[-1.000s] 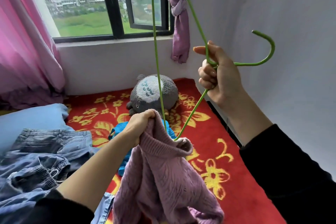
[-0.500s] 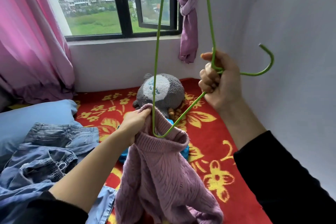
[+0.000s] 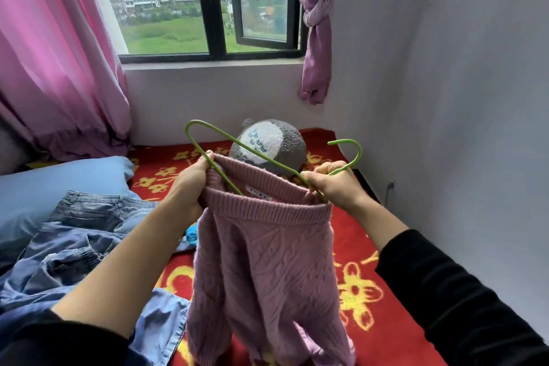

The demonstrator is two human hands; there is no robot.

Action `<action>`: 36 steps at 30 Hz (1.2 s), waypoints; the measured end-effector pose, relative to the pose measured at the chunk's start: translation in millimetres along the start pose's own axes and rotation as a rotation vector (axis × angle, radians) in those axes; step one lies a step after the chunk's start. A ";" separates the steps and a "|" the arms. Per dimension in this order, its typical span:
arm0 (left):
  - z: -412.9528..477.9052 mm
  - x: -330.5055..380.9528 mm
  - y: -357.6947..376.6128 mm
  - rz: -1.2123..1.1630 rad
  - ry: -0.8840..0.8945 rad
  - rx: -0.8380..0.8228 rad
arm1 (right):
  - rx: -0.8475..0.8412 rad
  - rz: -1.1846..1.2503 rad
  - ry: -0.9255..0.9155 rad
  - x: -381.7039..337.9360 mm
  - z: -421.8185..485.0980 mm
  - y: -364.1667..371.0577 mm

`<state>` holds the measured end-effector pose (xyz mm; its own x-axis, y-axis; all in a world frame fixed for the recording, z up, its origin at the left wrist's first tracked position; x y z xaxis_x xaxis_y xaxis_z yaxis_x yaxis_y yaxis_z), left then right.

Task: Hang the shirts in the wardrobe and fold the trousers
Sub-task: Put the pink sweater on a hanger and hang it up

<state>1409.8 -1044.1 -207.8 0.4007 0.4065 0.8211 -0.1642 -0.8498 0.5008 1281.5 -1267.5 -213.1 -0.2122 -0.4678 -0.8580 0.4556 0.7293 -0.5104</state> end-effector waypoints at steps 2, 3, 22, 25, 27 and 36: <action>3.7 5.7 -5.0 -0.034 0.019 0.004 | 0.017 -0.158 0.026 6.4 5.5 -8.0; 6.0 10.1 -7.7 -0.040 0.036 0.003 | 0.021 -0.218 0.048 10.3 6.4 -10.7; -33.2 26.5 10.0 0.985 0.567 -0.231 | 0.058 -0.780 -0.181 -84.0 4.7 17.4; -32.5 44.4 -14.9 1.043 0.734 -0.175 | 0.075 -0.755 -0.148 -108.4 10.7 -2.8; -32.1 47.0 -25.5 1.064 0.703 -0.261 | 0.040 -0.761 -0.172 -127.9 6.7 -6.8; -90.5 107.4 -17.2 0.997 1.112 -0.379 | -0.101 -0.647 -0.262 -219.0 -36.7 -38.7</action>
<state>1374.1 -955.5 -103.5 -0.8315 -0.0736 0.5507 -0.2293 -0.8573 -0.4609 1278.6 -1174.9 -7.6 -0.1923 -0.9190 -0.3443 0.2226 0.3009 -0.9273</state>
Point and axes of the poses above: each hand's wrist, its own z-axis towards the middle knuckle, its own y-axis out of the palm, x = y × z, the point moved 4 cm from there along z, towards the middle knuckle, and after that the axes turned 14 degrees about -z, right-handed, at the moved point
